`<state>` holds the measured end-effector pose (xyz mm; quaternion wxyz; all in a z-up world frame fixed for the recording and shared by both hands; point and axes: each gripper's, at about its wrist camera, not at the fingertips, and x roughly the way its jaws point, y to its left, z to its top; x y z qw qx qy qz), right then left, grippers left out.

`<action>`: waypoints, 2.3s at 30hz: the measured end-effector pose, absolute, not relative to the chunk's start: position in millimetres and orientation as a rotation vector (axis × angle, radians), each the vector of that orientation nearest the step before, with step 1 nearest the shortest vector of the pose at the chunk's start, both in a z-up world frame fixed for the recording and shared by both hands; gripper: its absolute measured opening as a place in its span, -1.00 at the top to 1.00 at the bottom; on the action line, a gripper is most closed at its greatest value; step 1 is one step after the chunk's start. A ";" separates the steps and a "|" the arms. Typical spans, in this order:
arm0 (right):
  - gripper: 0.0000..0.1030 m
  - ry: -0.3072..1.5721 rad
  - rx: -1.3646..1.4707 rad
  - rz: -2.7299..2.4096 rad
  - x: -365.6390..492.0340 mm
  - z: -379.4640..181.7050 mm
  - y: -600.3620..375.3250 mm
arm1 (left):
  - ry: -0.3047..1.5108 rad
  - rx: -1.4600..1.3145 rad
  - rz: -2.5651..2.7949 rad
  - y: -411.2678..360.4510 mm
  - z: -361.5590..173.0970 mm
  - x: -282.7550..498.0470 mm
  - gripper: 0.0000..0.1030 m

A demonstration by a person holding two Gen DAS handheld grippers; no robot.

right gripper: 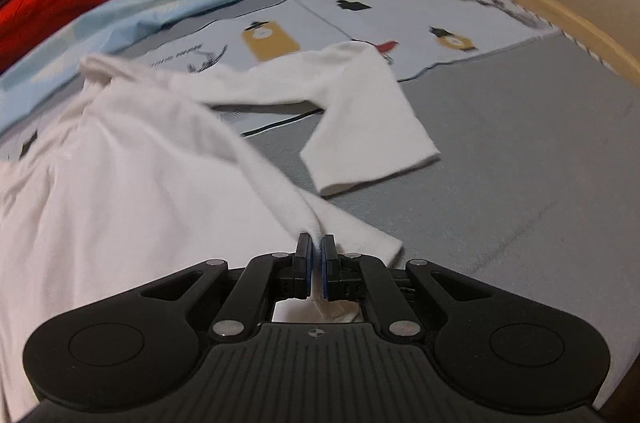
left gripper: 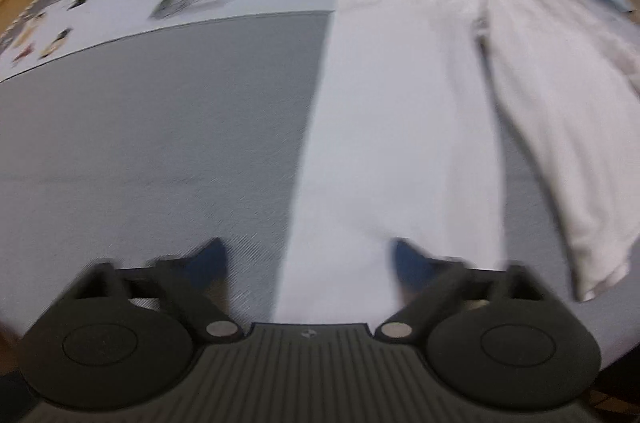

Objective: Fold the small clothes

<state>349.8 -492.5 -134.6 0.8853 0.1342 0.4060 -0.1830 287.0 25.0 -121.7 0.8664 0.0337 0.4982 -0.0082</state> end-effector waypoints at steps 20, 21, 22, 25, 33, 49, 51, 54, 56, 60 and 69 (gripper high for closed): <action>0.88 1.045 0.170 0.064 345.3 -132.5 -427.5 | 0.976 0.630 0.669 187.8 -124.4 559.1 1.00; 0.88 1.057 0.157 0.095 343.2 -131.6 -419.0 | 0.961 0.649 0.717 198.4 -121.6 567.8 1.00; 0.88 1.067 0.157 0.139 341.2 -130.5 -412.4 | 0.944 0.645 0.754 206.7 -117.8 578.1 0.99; 0.88 1.131 0.244 0.297 334.2 -127.7 -397.3 | 0.912 0.511 0.754 222.9 -100.4 597.5 0.93; -0.70 0.674 0.063 0.084 404.7 -58.7 -415.8 | 0.755 0.474 0.271 127.5 -78.1 593.9 -0.89; 0.98 0.796 -0.249 -0.227 687.3 -173.3 -399.5 | 0.696 0.848 0.302 51.5 -209.0 622.0 1.00; 0.98 0.781 -0.266 -0.213 685.8 -175.5 -403.0 | 0.681 0.816 0.335 54.8 -210.3 648.7 1.00; 0.99 0.774 -0.322 -0.230 684.0 -179.9 -409.3 | 0.695 0.760 0.365 63.2 -209.2 693.3 1.00; 0.99 0.788 -0.328 -0.286 680.9 -180.9 -418.0 | 0.675 0.813 0.381 54.7 -216.0 713.6 1.00; 0.99 0.806 -0.293 -0.359 666.1 -183.1 -442.5 | 0.673 0.763 0.362 48.4 -199.7 738.3 0.95; 0.35 0.771 -0.078 -0.434 624.0 -149.6 -482.3 | 0.573 0.561 0.145 35.4 -116.9 691.8 -0.99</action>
